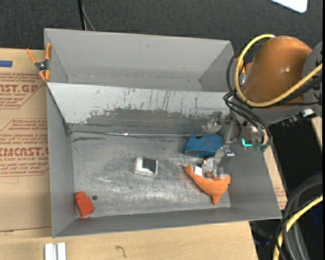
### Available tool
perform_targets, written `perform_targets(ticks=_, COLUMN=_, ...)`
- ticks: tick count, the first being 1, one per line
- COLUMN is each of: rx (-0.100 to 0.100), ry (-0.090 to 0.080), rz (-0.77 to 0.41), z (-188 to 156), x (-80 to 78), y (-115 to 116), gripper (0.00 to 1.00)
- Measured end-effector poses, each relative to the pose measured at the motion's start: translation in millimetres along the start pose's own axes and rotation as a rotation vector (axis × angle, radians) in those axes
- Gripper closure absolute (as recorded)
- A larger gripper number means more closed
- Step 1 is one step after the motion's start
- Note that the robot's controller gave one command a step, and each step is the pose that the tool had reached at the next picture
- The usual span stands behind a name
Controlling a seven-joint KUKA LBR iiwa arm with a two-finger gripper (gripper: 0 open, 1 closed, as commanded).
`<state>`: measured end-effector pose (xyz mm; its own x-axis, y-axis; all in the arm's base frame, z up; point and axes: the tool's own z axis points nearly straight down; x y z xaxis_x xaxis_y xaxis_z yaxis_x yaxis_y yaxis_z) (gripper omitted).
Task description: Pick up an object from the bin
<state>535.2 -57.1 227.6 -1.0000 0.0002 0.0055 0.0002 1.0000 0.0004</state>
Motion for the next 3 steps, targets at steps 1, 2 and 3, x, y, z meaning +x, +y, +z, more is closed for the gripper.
perform_targets(ticks=1, rx=0.001, ry=-0.008, rz=-0.001, z=-4, x=-1.6, y=0, gripper=0.00)
perform_targets(ticks=2, rx=-0.001, ry=-0.011, rz=0.128, z=52, x=-16.7, y=-16, gripper=0.00)
perform_targets(ticks=3, rx=0.001, ry=-0.007, rz=0.053, z=68, x=-50.1, y=-51, gripper=0.00)
